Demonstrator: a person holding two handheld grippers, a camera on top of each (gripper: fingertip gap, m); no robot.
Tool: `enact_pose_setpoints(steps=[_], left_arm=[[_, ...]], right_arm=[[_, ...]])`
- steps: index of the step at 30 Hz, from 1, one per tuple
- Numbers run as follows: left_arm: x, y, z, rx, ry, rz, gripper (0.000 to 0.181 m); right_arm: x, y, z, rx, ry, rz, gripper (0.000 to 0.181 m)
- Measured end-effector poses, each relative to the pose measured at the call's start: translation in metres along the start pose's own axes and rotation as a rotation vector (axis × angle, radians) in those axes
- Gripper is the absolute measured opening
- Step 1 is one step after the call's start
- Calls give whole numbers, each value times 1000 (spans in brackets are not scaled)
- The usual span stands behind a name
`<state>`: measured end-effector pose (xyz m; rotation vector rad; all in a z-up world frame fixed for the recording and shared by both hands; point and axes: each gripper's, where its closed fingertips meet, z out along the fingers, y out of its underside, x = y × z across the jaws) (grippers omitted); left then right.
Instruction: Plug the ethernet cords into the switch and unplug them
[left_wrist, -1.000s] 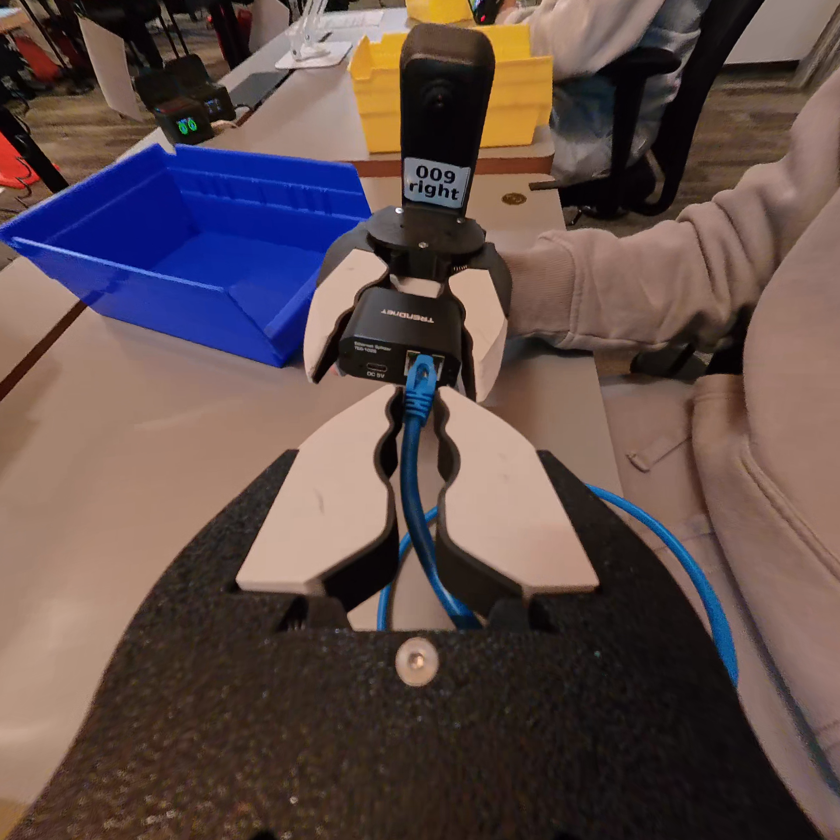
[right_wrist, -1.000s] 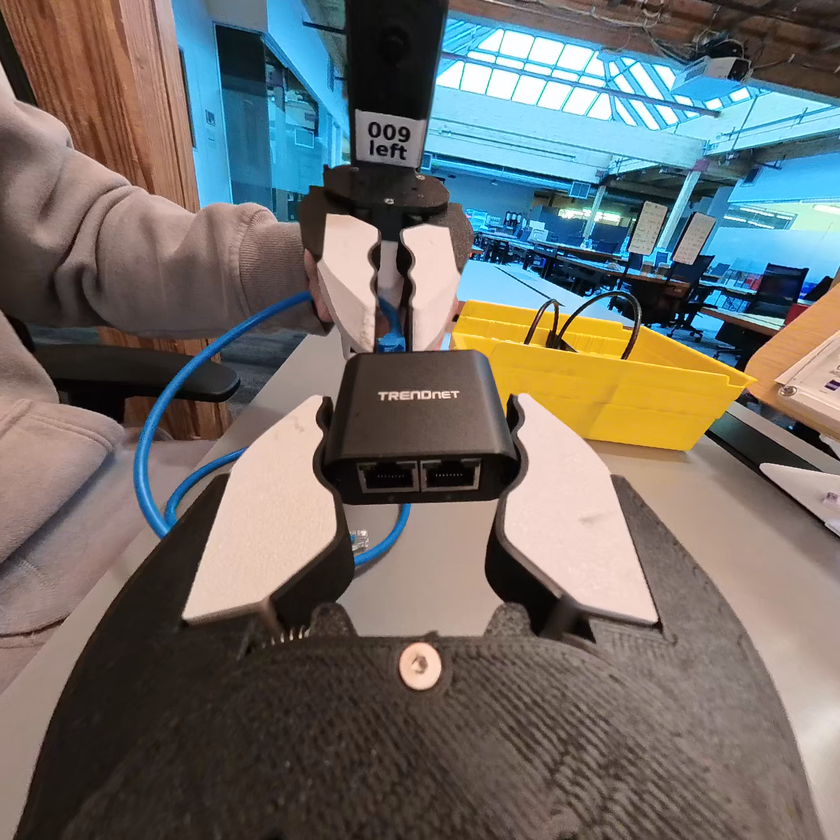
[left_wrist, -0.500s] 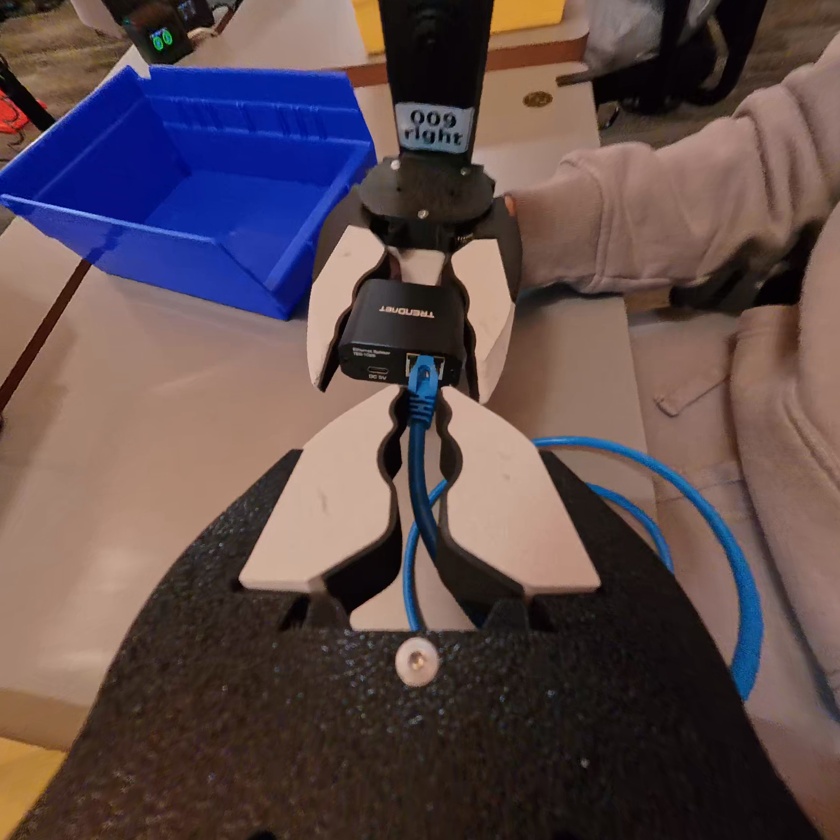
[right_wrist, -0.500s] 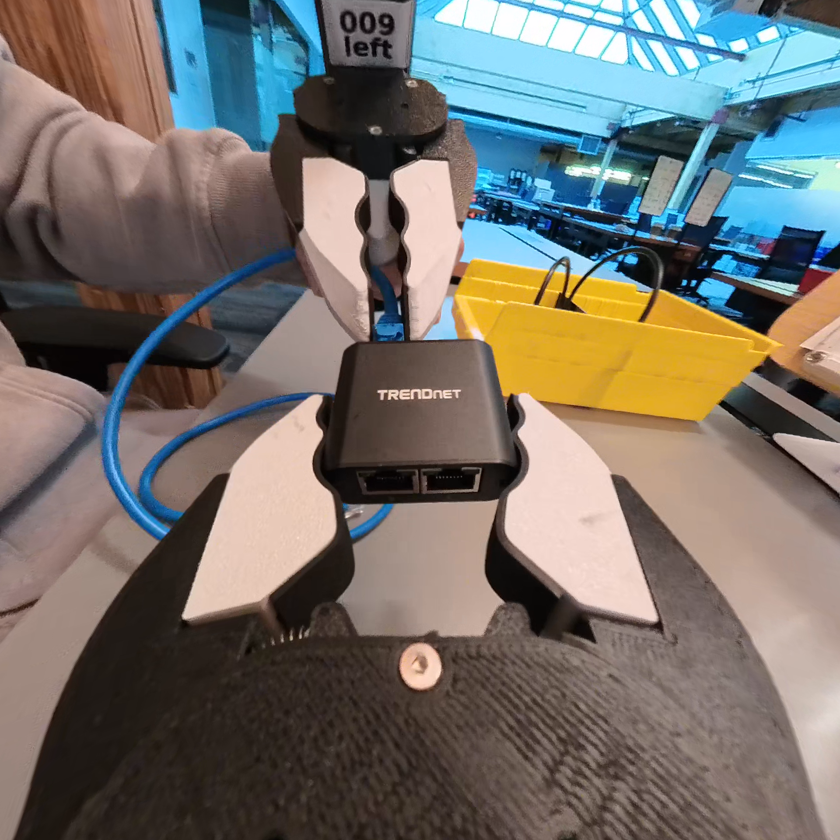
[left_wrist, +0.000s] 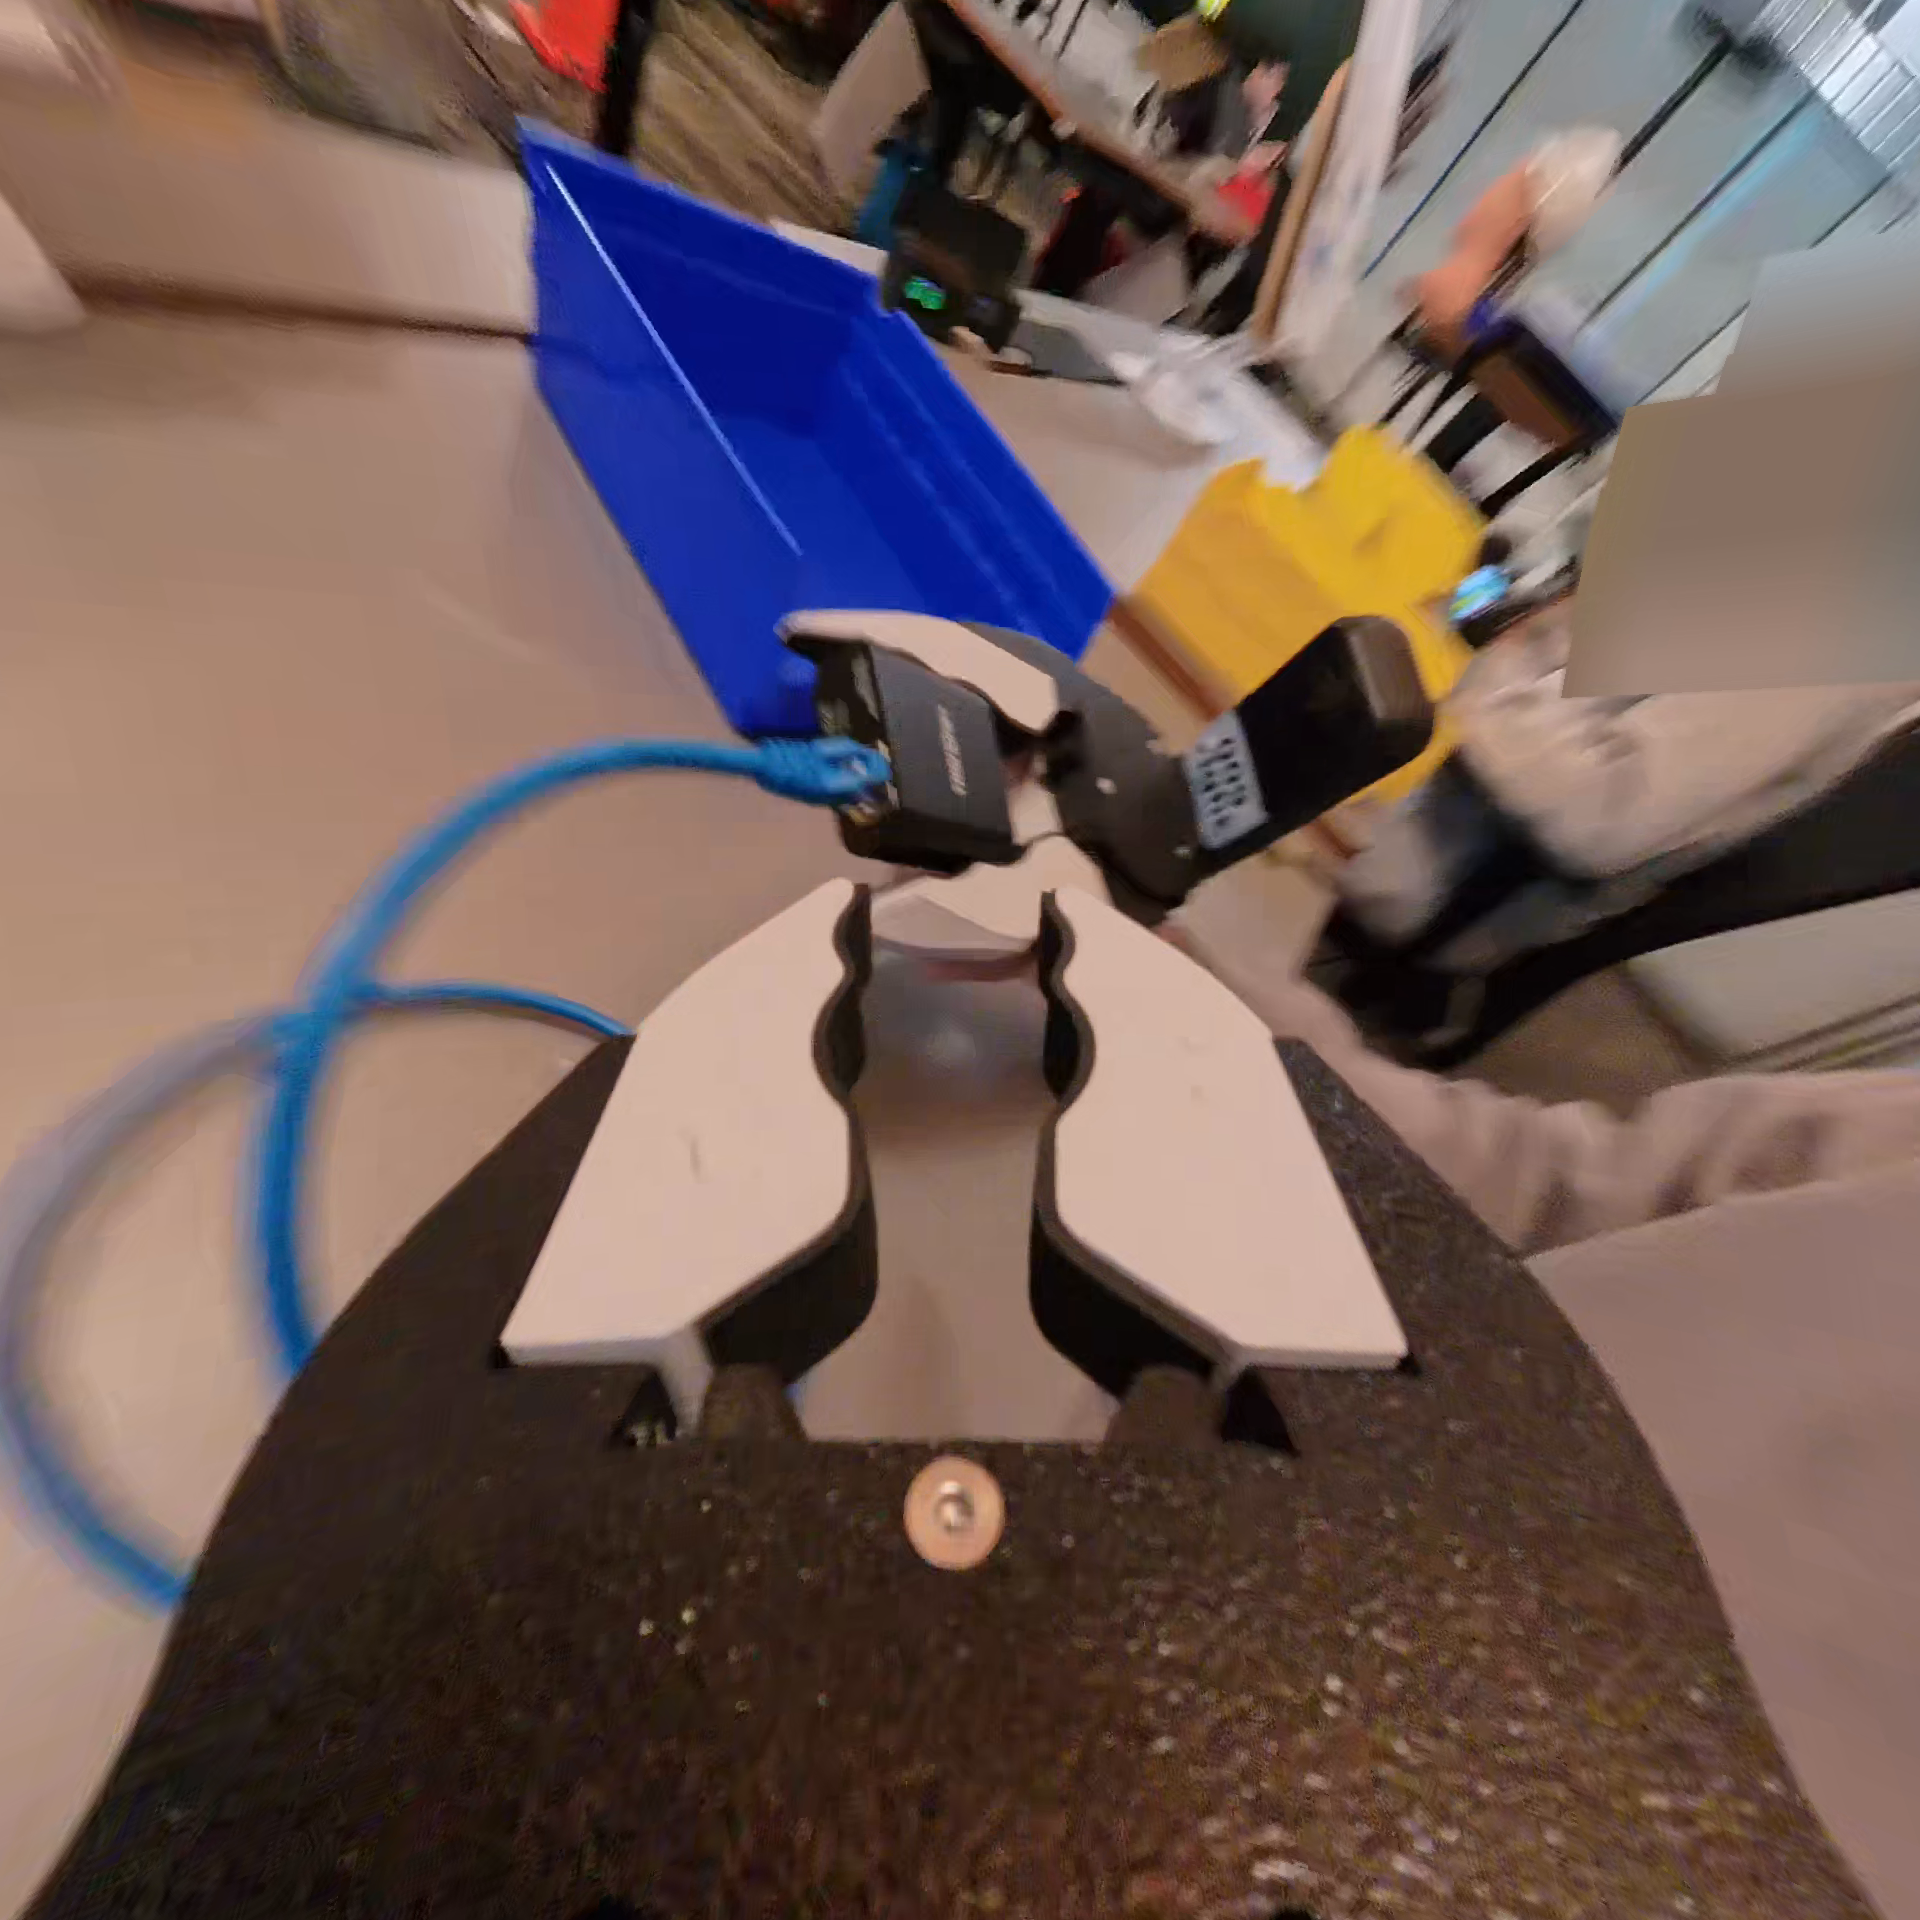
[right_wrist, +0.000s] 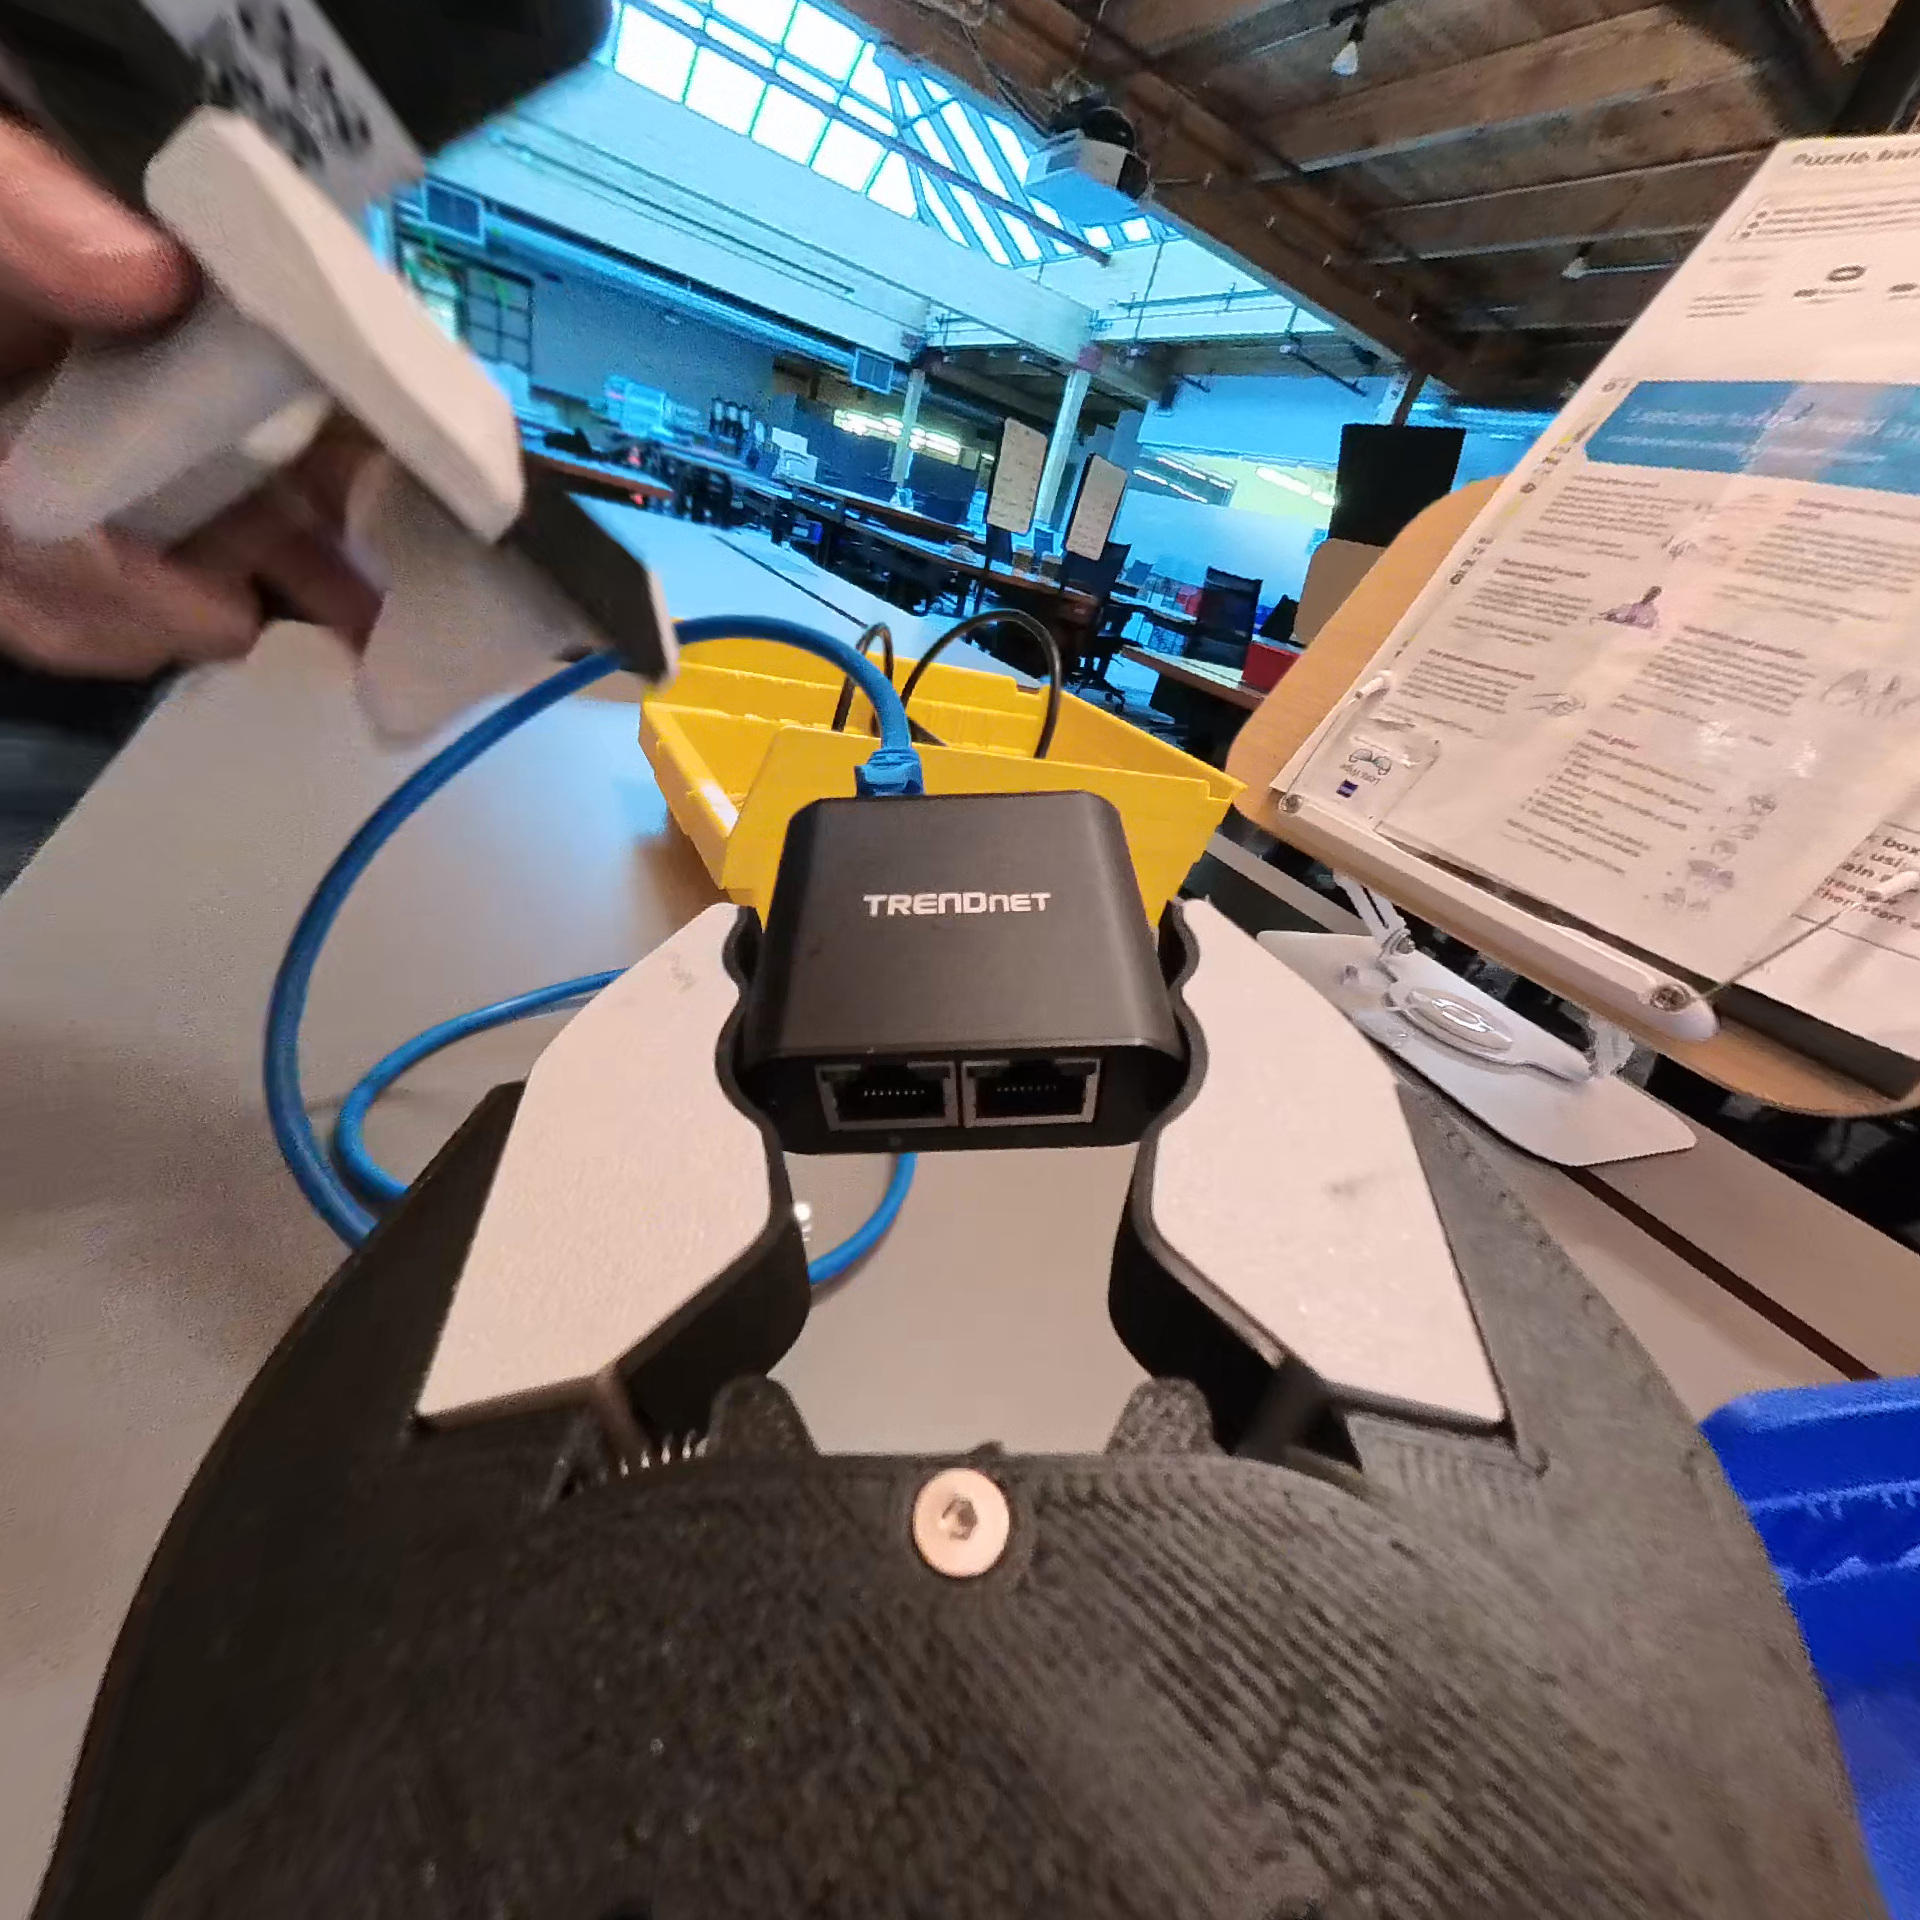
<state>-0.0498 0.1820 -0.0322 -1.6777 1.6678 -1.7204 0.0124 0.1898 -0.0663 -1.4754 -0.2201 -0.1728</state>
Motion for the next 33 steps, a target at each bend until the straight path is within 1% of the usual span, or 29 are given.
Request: enact_pose_setpoints(steps=[2, 4, 6, 9, 10, 12, 13, 16, 18, 20, 22, 25, 28, 30, 31, 33], left_arm=[[-6, 14, 12, 42, 71, -188, 36], [-17, 15, 19, 118, 109, -306, 41], [-26, 13, 25, 166, 127, -325, 41], [-27, 17, 36, 134, 163, -321, 42], [-23, 18, 38, 123, 197, -326, 34], [-20, 18, 39, 112, 261, -353, 29], [-18, 18, 38, 102, 296, -334, 27], [-17, 26, 35, -9, 346, -292, 24], [-12, 31, 29, -115, 397, -225, 24], [-4, 33, 20, -221, 476, -195, 24], [-3, 36, 14, -336, 514, -179, 24], [0, 45, 9, -508, 560, -147, 24], [2, 50, 9, -612, 576, -111, 24], [1, 51, 10, -640, 573, -92, 24], [-2, 46, 12, -616, 559, -90, 23], [-8, 25, 20, -470, 514, -105, 23]], right_arm=[[-3, -3, 3, -1, 19, -34, 74], [-11, -4, 7, -20, 1, -64, 74], [-19, -5, 10, -24, -11, -90, 74], [-24, -6, 14, -27, -16, -88, 73], [-25, -7, 14, -21, -22, -85, 73], [-25, -7, 12, -21, -51, -67, 74], [-27, -7, 10, -21, -88, -62, 73], [-45, 1, -5, -94, -300, -104, 77], [-44, -2, -16, -77, -331, -118, 91], [-46, -8, -25, -59, -384, -86, 95], [-55, -12, -31, -56, -456, -77, 93], [-71, -12, -30, -74, -509, -145, 87], [-81, -11, -27, -77, -535, -179, 65], [-79, -9, -25, -85, -526, -224, 63], [-73, -9, -21, -85, -482, -246, 63], [-54, -14, -12, -73, -338, -245, 63]])
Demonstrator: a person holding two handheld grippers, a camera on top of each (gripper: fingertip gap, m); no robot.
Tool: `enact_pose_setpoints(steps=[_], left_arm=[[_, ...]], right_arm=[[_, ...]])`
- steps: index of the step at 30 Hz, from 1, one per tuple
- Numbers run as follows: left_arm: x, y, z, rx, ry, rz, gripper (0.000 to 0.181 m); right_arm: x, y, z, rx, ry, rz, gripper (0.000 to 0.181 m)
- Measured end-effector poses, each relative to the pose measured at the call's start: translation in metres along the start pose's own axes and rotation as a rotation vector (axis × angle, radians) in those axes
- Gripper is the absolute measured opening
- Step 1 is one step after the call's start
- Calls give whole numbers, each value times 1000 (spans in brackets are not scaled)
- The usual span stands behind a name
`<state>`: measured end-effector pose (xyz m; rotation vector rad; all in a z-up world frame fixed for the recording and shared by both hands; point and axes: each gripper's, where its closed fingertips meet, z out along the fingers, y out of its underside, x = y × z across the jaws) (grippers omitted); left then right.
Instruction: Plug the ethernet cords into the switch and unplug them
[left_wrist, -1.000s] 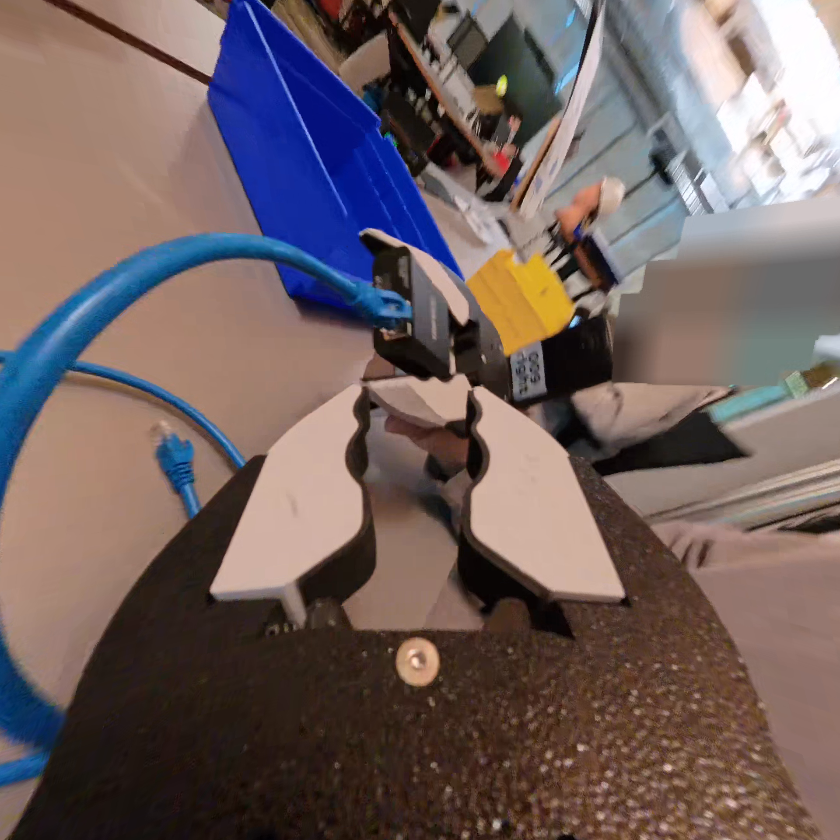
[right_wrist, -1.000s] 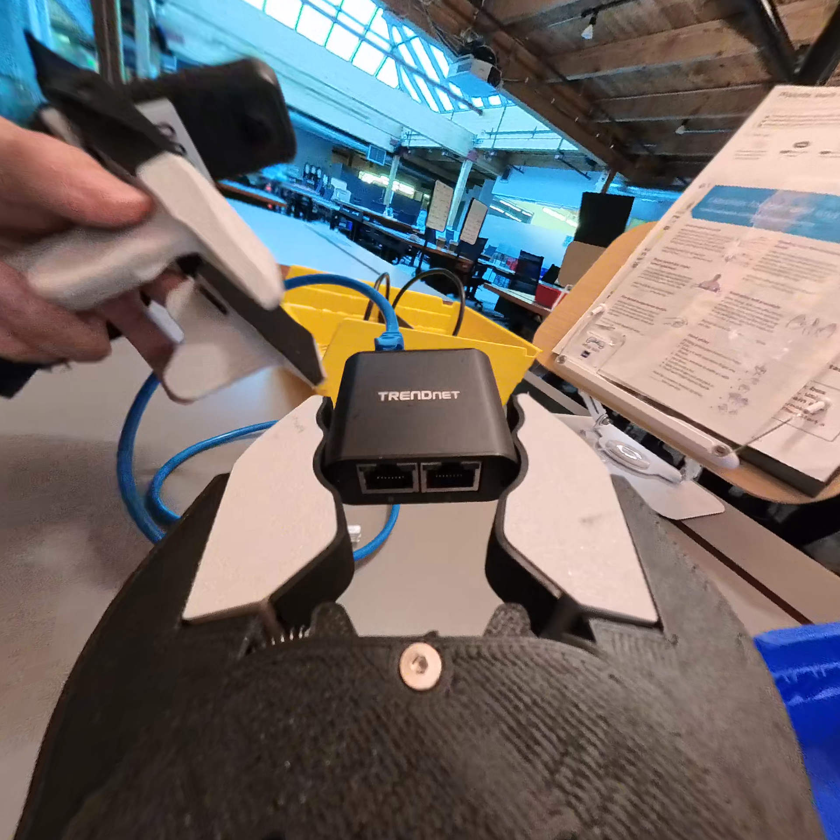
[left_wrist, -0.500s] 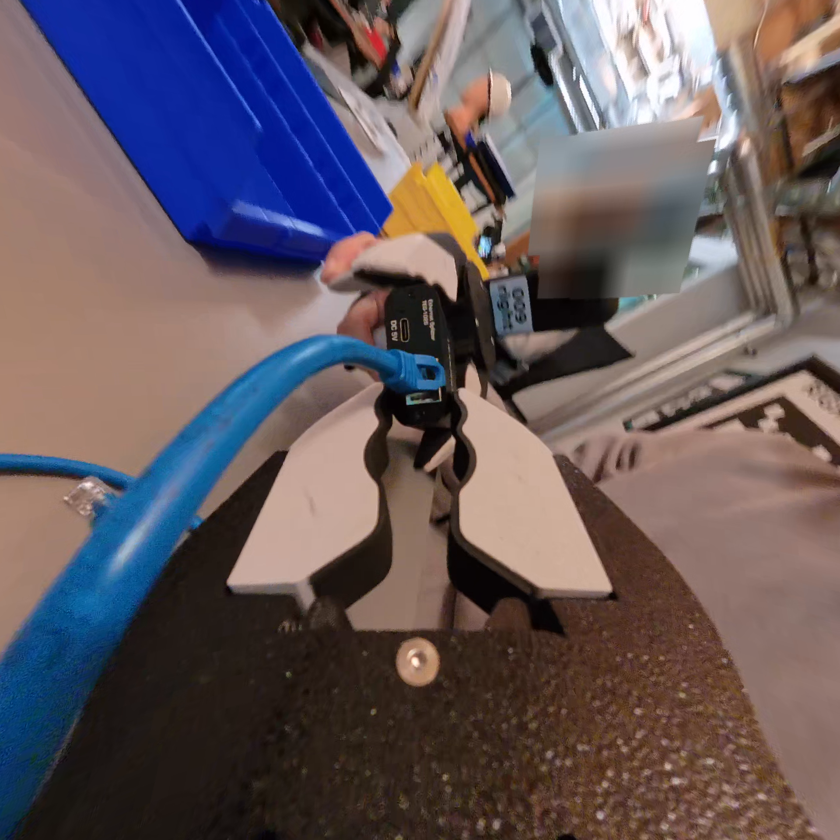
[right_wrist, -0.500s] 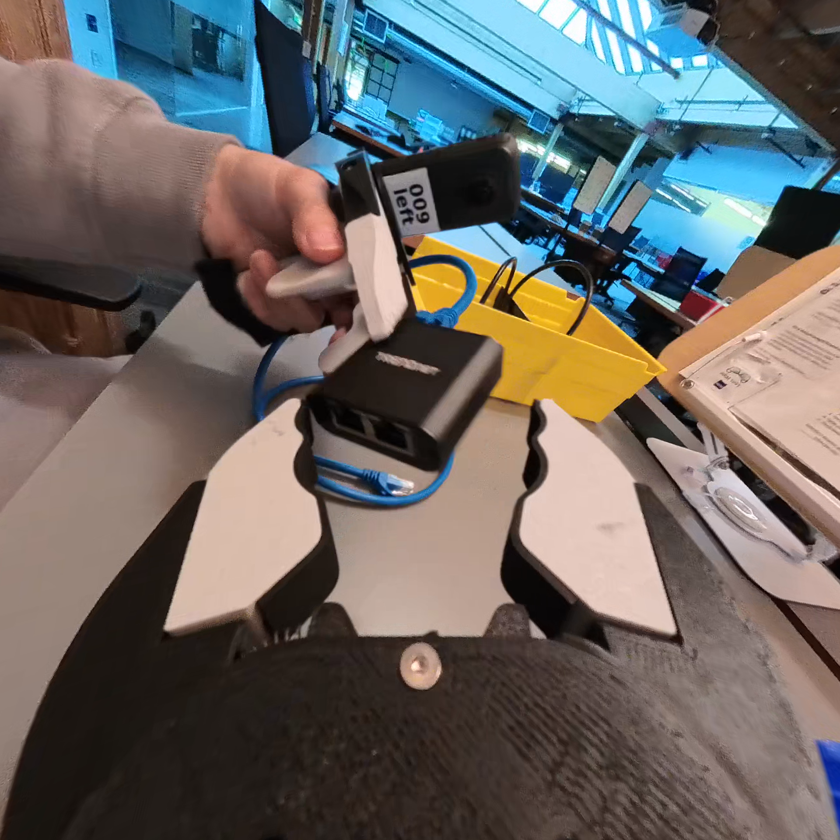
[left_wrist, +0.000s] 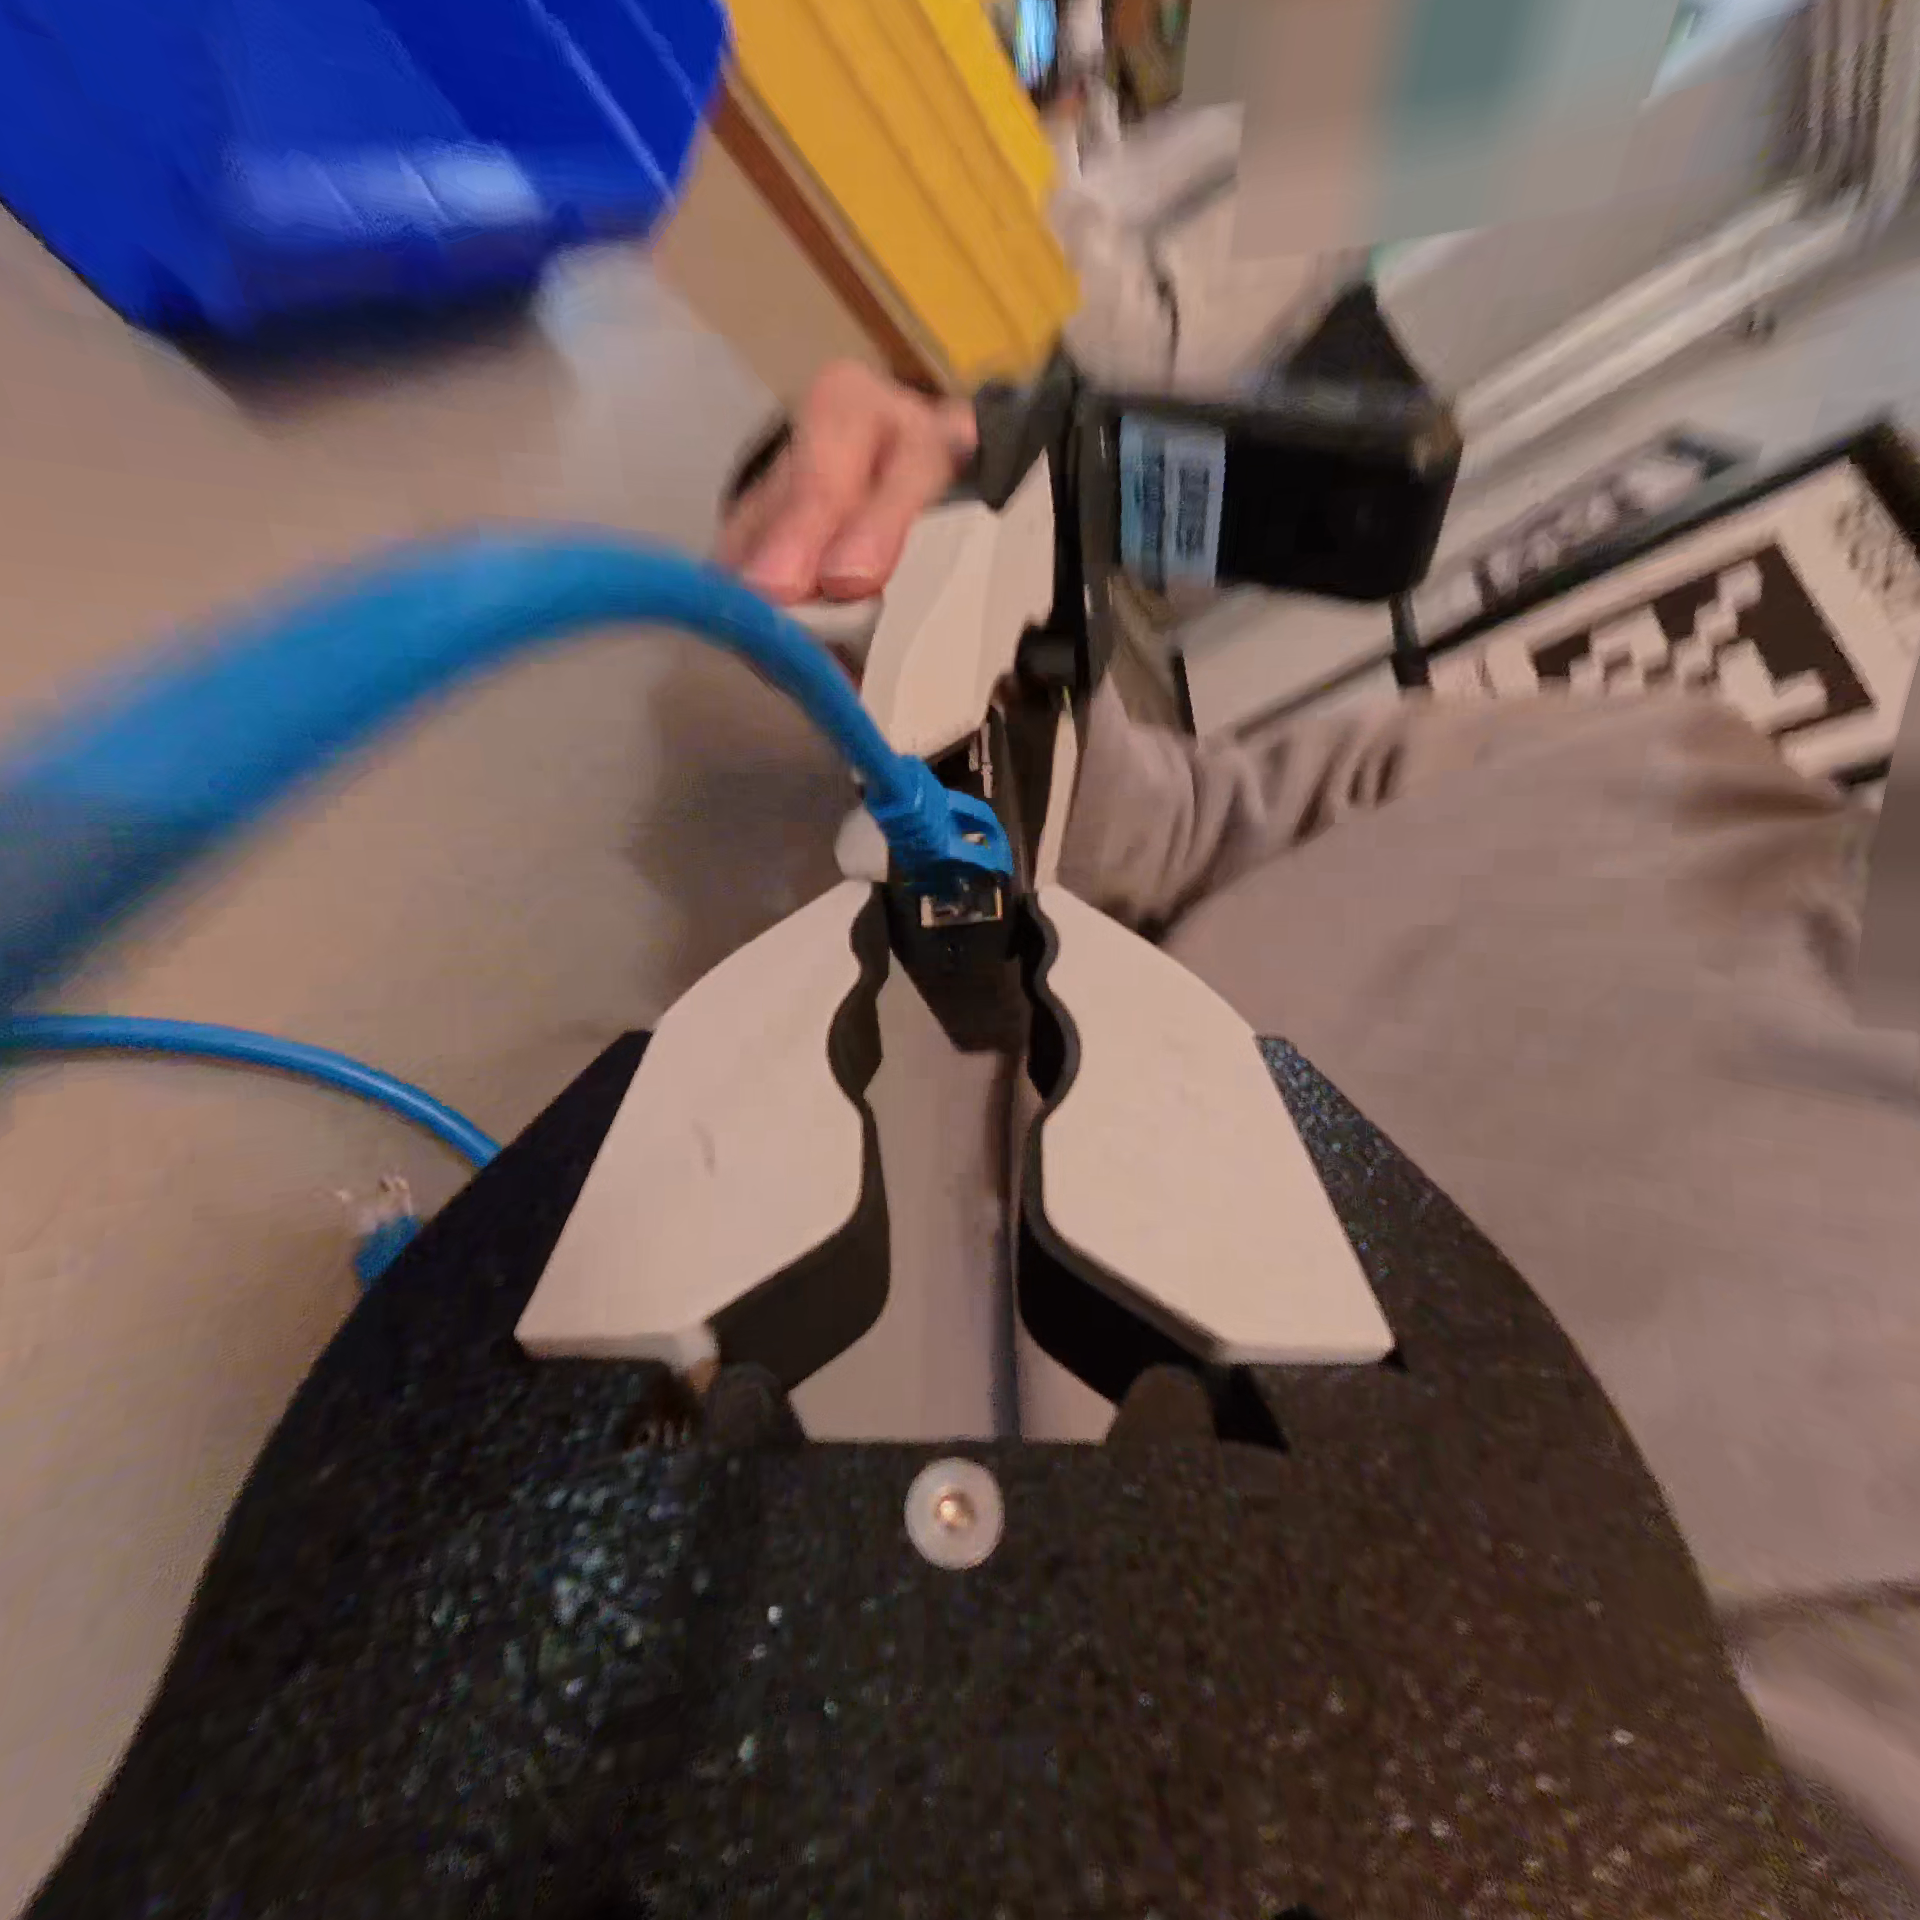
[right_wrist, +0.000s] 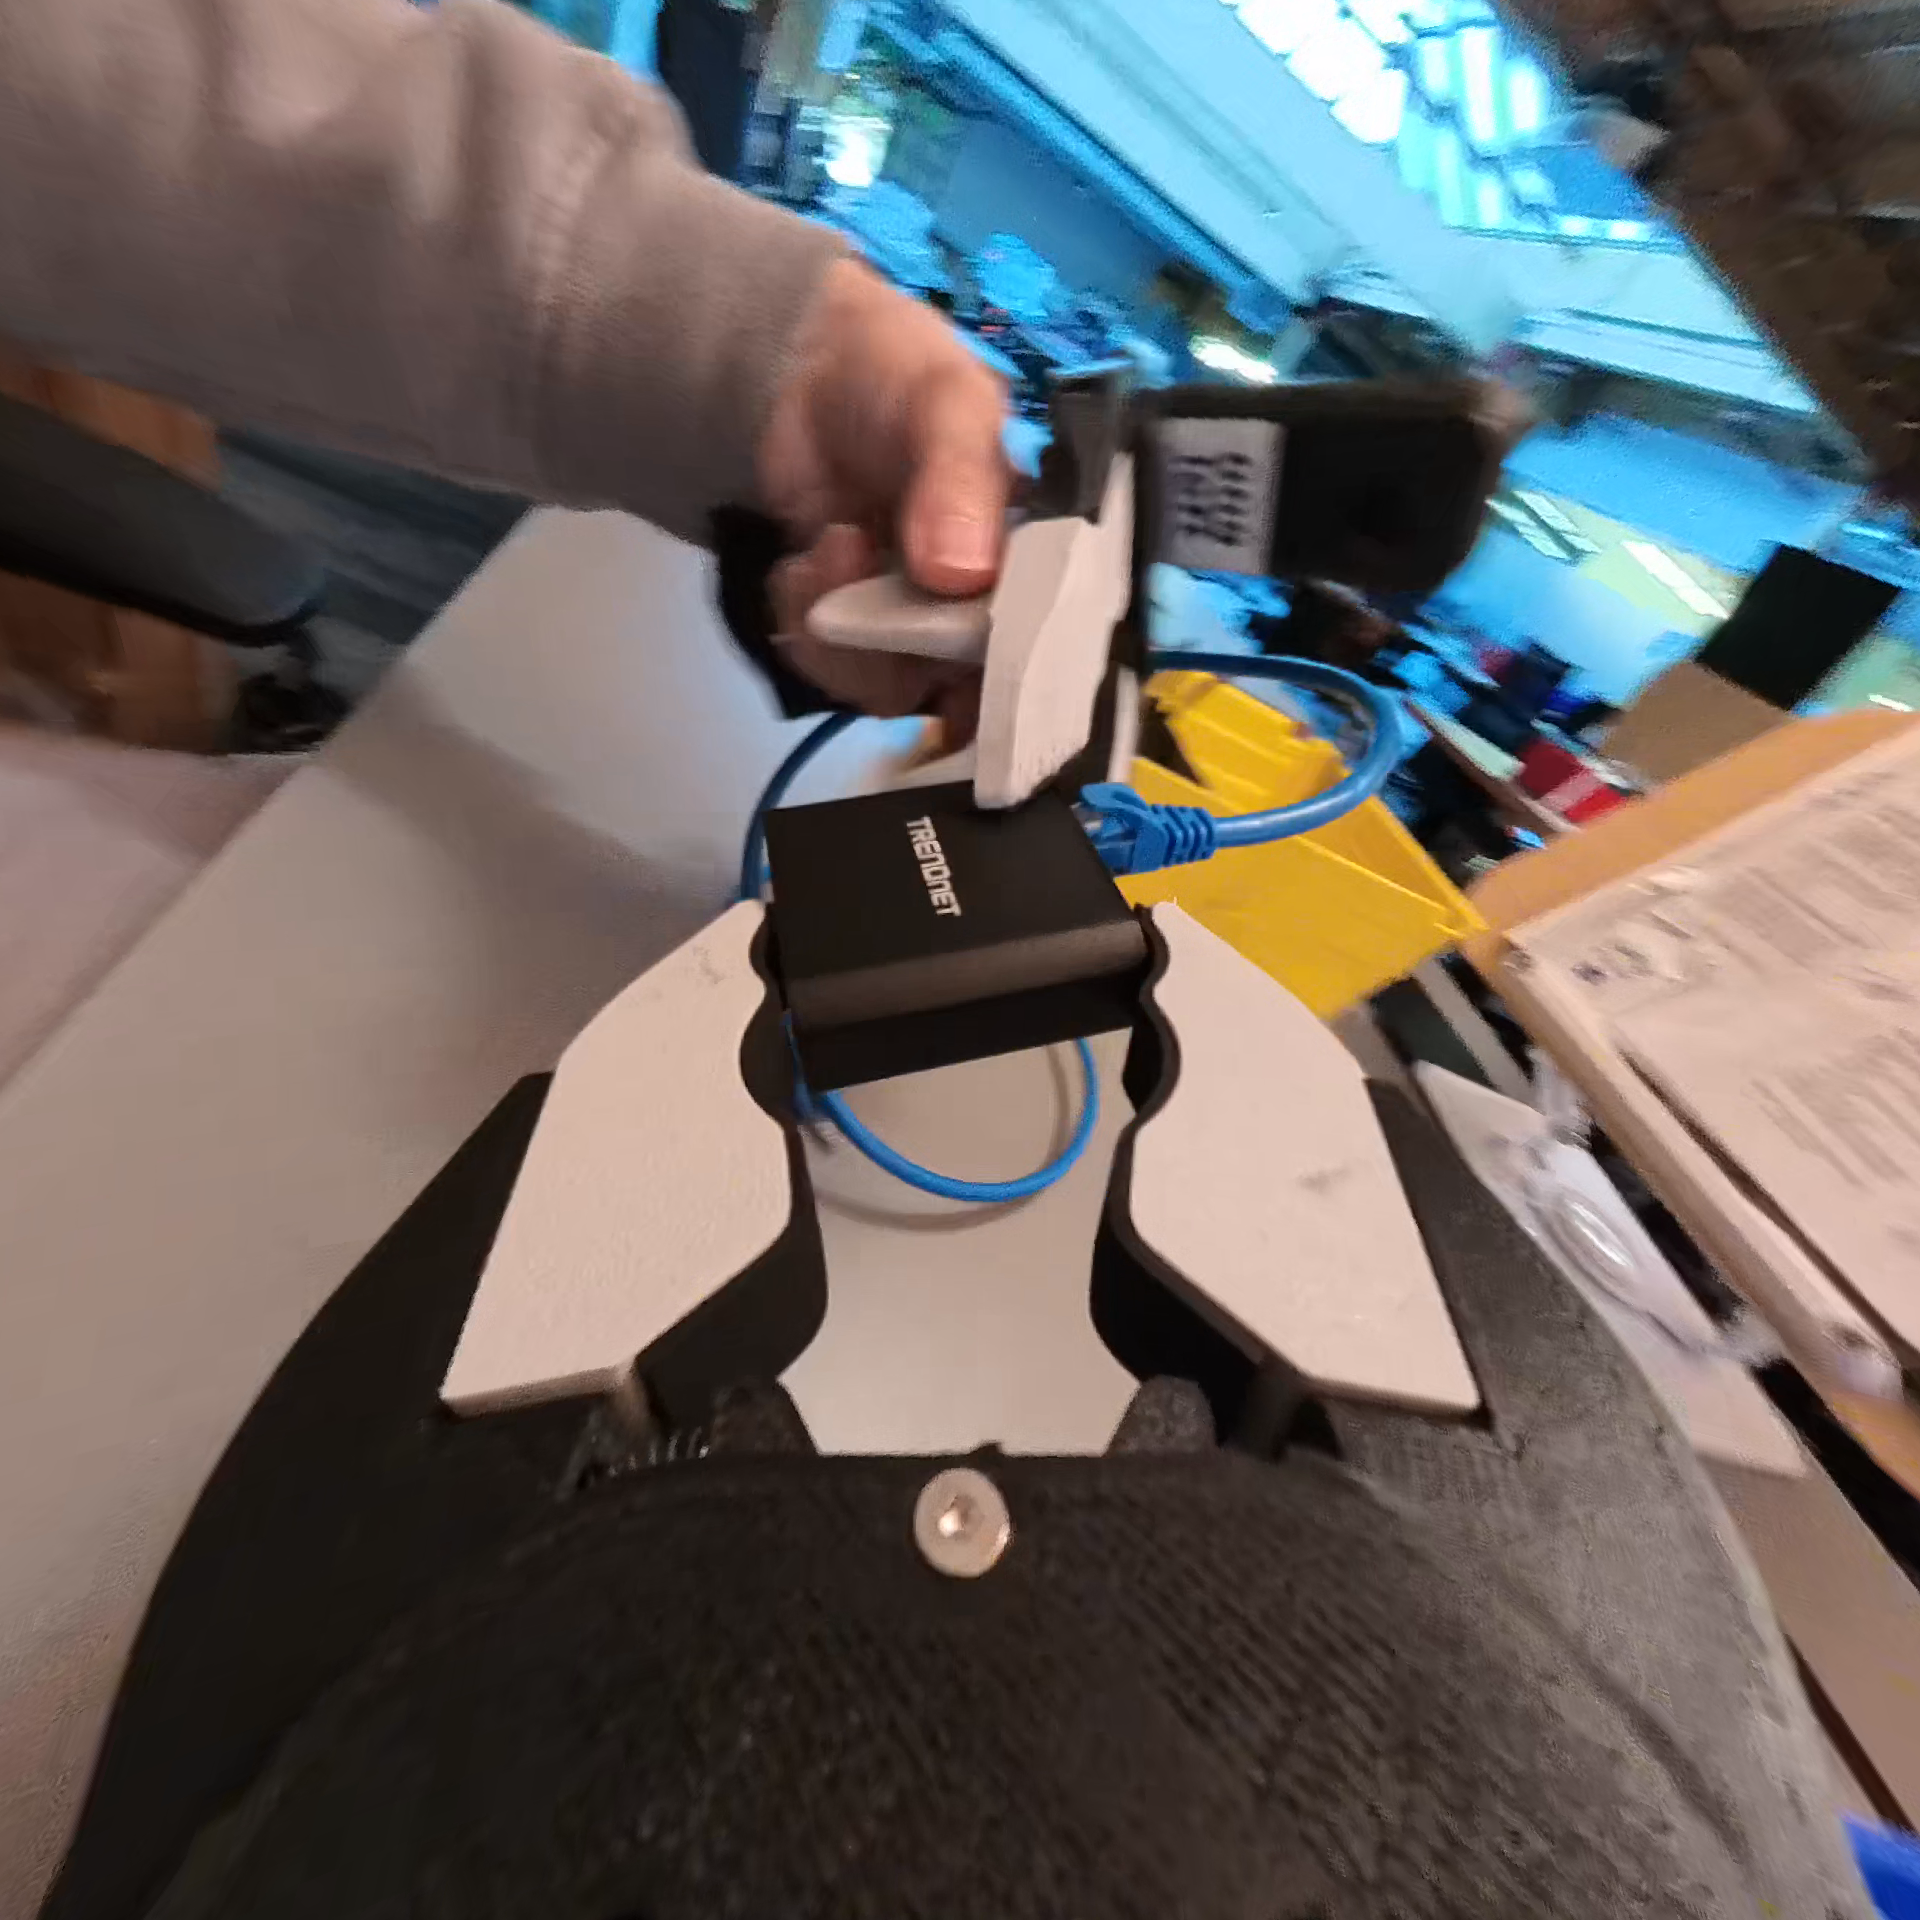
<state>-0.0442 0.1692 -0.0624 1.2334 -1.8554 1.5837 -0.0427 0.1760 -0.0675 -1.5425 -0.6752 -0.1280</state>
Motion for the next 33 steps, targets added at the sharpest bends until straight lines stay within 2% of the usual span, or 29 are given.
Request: enact_pose_setpoints(steps=[3, 6, 10, 15, 18, 20, 22, 25, 28, 31, 33], left_arm=[[-15, -32, -15, 289, -114, -35, 31], [-15, -33, -17, 481, -95, -58, 41], [-9, -33, -13, 643, 69, -164, 45], [-11, -24, -9, 655, 178, -210, 30], [-13, -14, -12, 571, 168, -229, 24], [-19, 0, -13, 419, 74, -219, 23], [-20, 16, -14, 249, 3, -180, 23], [-15, 32, -18, 31, -41, -147, 23], [-5, 42, -18, -164, -18, -115, 23], [8, 49, -14, -319, 41, -58, 23], [13, 47, -13, -364, 78, -40, 24]], right_arm=[[47, 7, -3, -52, 333, 56, 66], [65, 5, -6, -20, 506, 120, 63], [57, 3, 7, 4, 568, 117, 63], [44, -2, 21, -17, 565, 41, 62], [28, 0, 23, -53, 332, -2, 62], [19, -11, 14, -46, 216, -78, 78], [9, -17, 4, -60, 121, -125, 87], [-1, -20, 2, -89, 43, -118, 96], [-9, -16, 12, -118, 12, -93, 102], [-19, -12, 18, -138, -28, -91, 101], [-22, -12, 20, -115, -43, -88, 89]])
